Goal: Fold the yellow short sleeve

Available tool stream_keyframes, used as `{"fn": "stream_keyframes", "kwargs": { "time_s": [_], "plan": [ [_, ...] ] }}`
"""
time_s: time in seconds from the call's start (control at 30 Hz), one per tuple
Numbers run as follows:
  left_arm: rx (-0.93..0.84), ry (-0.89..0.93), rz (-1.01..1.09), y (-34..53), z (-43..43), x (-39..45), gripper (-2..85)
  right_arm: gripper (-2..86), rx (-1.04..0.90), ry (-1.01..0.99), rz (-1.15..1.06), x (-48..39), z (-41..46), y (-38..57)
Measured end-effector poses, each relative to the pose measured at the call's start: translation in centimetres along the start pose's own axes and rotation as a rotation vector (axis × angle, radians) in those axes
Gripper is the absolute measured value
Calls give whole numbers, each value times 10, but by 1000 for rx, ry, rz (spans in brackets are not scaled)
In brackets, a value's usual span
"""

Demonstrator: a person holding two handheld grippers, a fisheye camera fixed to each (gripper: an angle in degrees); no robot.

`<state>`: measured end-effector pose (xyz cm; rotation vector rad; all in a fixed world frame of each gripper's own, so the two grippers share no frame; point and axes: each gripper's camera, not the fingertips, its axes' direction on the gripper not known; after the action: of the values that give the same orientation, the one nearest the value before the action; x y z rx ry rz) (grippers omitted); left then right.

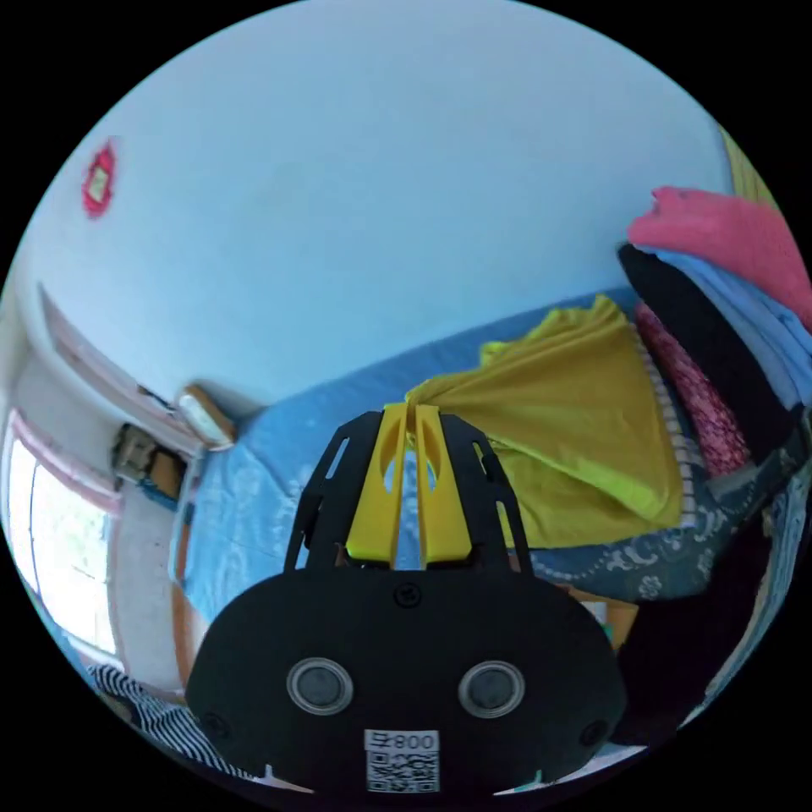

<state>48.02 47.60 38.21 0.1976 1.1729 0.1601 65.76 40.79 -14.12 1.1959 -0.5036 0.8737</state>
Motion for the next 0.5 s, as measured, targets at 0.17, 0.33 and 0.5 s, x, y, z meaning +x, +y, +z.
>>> {"fn": "stream_keyframes", "kwargs": {
  "time_s": [0.17, 0.33, 0.5],
  "plan": [
    [90, -41, 76, -7, -57, 90, 21, 14, 2, -166, -230, -130, -47, -9],
    [251, -197, 197, -9, -145, 210, 60, 13, -17, -325, -419, -268, -96, 5],
    [422, -459, 267, 8, -222, 324, 122, 11, -40, -510, -569, -411, -143, 24]
  ]
}}
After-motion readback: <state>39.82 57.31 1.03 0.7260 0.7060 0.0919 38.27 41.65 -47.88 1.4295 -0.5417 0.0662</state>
